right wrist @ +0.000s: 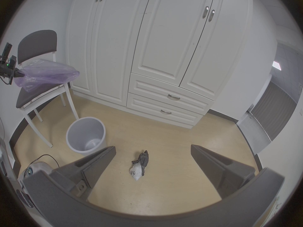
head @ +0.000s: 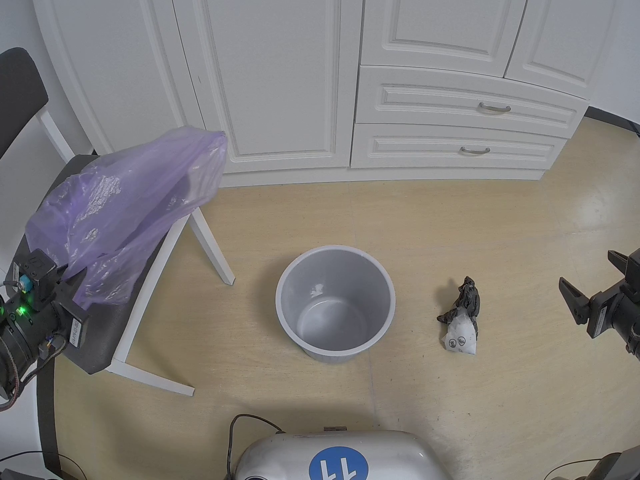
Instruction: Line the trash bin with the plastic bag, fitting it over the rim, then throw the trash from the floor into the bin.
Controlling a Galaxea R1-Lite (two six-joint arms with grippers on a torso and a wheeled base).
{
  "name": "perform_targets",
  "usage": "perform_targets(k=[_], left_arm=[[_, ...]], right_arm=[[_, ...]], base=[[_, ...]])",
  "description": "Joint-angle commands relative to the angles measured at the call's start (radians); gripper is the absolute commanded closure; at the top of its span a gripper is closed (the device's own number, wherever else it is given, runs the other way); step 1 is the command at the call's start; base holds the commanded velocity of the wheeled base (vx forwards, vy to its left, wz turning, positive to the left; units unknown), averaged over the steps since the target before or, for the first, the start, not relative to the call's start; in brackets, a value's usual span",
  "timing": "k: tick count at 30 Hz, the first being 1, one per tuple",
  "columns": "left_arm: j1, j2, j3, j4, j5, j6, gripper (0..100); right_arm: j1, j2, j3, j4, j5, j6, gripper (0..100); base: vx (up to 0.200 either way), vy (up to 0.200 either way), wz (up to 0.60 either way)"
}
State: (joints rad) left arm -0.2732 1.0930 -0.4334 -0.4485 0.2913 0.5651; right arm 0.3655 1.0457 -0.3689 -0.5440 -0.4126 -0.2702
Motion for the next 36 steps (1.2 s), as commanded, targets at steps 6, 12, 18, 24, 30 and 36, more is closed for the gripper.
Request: perform_targets(k=[6,12,18,24,30,36], left_arm=[[-0.282,0.007,-0.025,-0.119,-0.146,-0.111,100],[-0.371,0.062,-0.068,-0.187,-0.238,-0.119,100],[-0.462,0.077,-0.062,-0.205,-0.351,-0.221,100],[-0.468,0.054,0.015,-0.214,-0.508,-0.304,100],[-0.322,0.093,0.061,-0.219,-0.863,-0.390,100],[-0.089,0.205,-0.022,-0.219,-1.248,-0.392,100]], right_arm=[[-0.002,-0.039,-0.041,-0.002,0.003,0.028,0],[-0.002,-0.067,-0.048,0.003,0.074,0.028,0],[-0.002,-0.053,-0.039,0.003,0.106,0.031,0],[-0.002,-0.041,-0.030,0.003,0.121,0.031,0],[-0.002,0.007,-0.036,0.001,0.126,0.083,0],[-0.002,0.048,-0.058,0.001,0.189,0.192,0]], base=[[0.000,0.000,0.00],[0.000,0.000,0.00],[0.000,0.000,0.00],[0.000,0.000,0.00],[0.000,0.000,0.00],[0.000,0.000,0.00]])
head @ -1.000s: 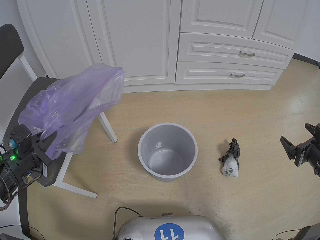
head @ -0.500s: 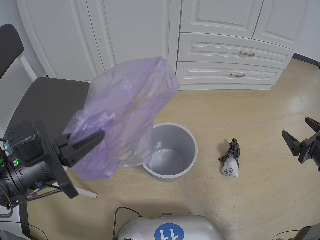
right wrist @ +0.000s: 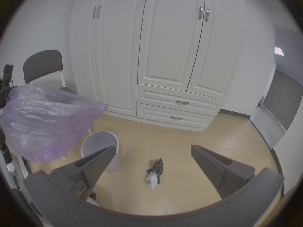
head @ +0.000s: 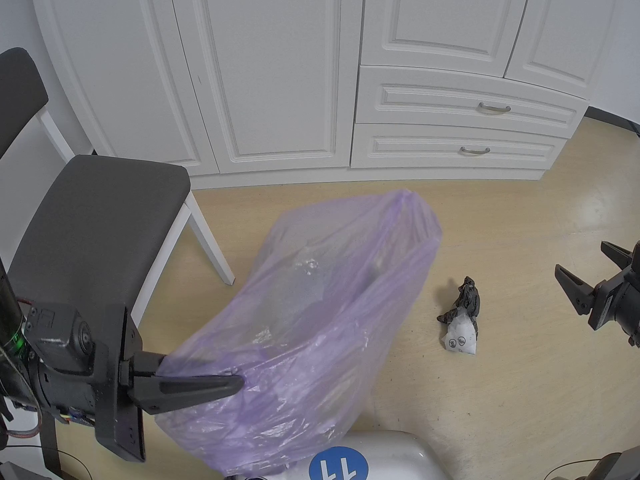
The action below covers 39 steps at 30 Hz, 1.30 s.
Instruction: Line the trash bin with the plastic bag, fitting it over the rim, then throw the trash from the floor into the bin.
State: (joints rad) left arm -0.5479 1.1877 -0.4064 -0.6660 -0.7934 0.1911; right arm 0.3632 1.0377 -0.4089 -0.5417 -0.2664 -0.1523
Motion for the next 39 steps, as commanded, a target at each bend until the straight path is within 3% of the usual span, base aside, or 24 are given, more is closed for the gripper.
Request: perform_targets(k=[1,14,19,21,24,29,33,39], left_arm=[[0.223,0.168,-0.072,0.000,-0.256,-0.021,100],[0.220,0.247,-0.023,-0.004,-0.276,-0.009,100],[0.197,0.257,-0.003,-0.110,-0.316,-0.010,100],[0.190,0.257,0.009,-0.144,-0.316,-0.010,100],[0.174,0.251,0.032,-0.179,-0.316,-0.010,100],[0.121,0.244,0.106,-0.285,-0.314,-0.010,100],[0.082,0.242,0.184,-0.435,-0.313,-0.013,100],[0.028,0.237,0.251,-0.554,-0.311,-0.045,100]], right_arm=[[-0.001,0.064,-0.025,0.000,0.084,0.105,0],[-0.001,0.133,-0.057,0.048,0.092,0.116,0],[0.011,0.302,-0.261,0.247,0.098,0.312,0],[0.006,0.392,-0.358,0.322,0.128,0.409,0],[-0.010,0.486,-0.456,0.379,0.234,0.496,0],[-0.035,0.588,-0.533,0.374,0.361,0.510,0],[-0.023,0.676,-0.576,0.376,0.377,0.513,0],[0.011,0.731,-0.614,0.374,0.372,0.560,0]], base=[[0.000,0.000,0.00],[0.000,0.000,0.00],[0.000,0.000,0.00],[0.000,0.000,0.00],[0.000,0.000,0.00],[0.000,0.000,0.00],[0.000,0.000,0.00],[0.000,0.000,0.00]])
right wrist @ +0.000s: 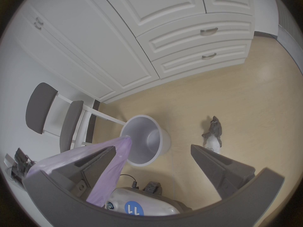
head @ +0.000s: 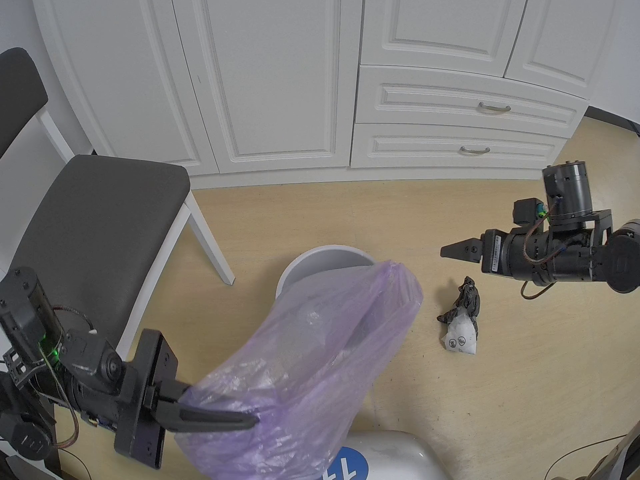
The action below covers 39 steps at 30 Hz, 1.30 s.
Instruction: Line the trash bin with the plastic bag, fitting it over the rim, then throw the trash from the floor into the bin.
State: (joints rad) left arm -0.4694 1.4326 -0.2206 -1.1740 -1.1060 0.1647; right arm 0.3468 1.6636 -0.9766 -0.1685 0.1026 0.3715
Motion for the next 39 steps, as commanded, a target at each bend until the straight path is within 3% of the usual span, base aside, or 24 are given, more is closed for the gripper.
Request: perform_targets(k=[1,7,14,17,18,20,25,30,35,39], left_arm=[[-0.051,-0.007,0.066,-0.045,0.001,-0.019,100],[-0.072,-0.003,0.081,-0.064,-0.002,-0.025,100],[-0.068,0.009,0.078,-0.064,0.005,-0.020,100],[-0.060,0.019,0.073,-0.064,0.006,-0.016,100],[-0.031,0.029,0.069,-0.064,0.006,-0.013,100],[0.003,0.051,0.060,-0.065,0.006,-0.011,100],[0.067,0.108,0.030,-0.096,0.003,-0.008,100],[0.100,0.200,0.030,-0.253,0.001,-0.020,100],[0.095,0.216,0.047,-0.354,0.001,-0.054,100],[0.075,0.197,0.067,-0.355,-0.002,-0.059,100]], right_arm=[[0.027,0.105,-0.047,0.001,0.003,0.037,0],[0.069,0.105,-0.094,0.001,0.005,0.136,0],[0.112,0.090,-0.044,0.017,0.011,0.116,0],[0.118,0.070,-0.001,0.030,0.014,0.055,0],[0.116,0.042,0.030,0.086,0.016,-0.028,0],[0.113,0.007,0.042,0.158,0.023,-0.092,0],[0.106,-0.061,0.061,0.270,0.083,-0.181,0],[0.100,-0.054,0.114,0.308,0.117,-0.329,0],[0.100,0.013,0.124,0.308,0.118,-0.375,0],[0.101,0.087,0.105,0.294,0.117,-0.365,0]], base=[[0.000,0.000,0.00],[0.000,0.000,0.00],[0.000,0.000,0.00],[0.000,0.000,0.00],[0.000,0.000,0.00],[0.000,0.000,0.00],[0.000,0.000,0.00],[0.000,0.000,0.00],[0.000,0.000,0.00],[0.000,0.000,0.00]])
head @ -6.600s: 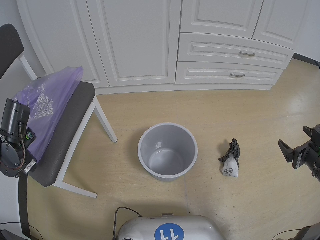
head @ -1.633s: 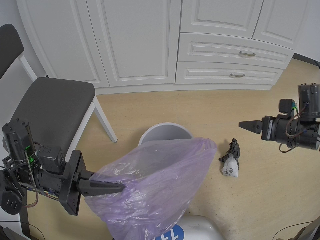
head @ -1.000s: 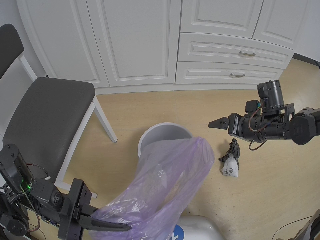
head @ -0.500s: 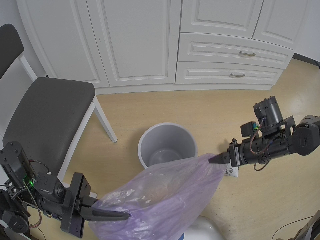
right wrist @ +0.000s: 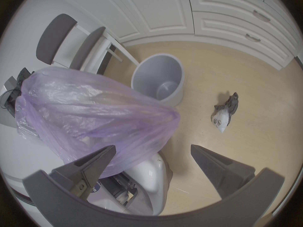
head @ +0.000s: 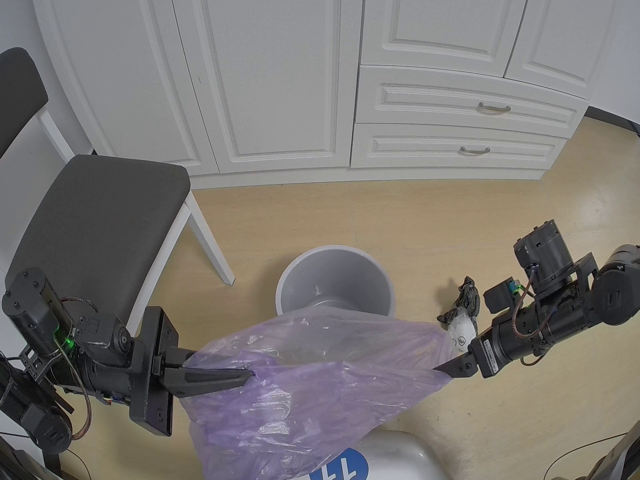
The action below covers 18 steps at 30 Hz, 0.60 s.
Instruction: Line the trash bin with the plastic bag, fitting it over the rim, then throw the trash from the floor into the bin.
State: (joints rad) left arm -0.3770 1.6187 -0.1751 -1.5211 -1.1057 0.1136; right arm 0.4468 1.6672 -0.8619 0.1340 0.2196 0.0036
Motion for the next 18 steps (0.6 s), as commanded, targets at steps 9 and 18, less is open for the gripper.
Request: perform_targets(k=[9,18], left_arm=[[-0.111,-0.092,0.091,-0.008,-0.006,-0.008,100],[-0.191,-0.114,0.121,-0.008,-0.006,-0.008,100]], right_arm=[[-0.025,0.218,0.047,-0.401,0.046,0.156,0],[-0.025,0.218,0.095,-0.468,0.064,0.139,0]], base=[[0.000,0.000,0.00],[0.000,0.000,0.00]])
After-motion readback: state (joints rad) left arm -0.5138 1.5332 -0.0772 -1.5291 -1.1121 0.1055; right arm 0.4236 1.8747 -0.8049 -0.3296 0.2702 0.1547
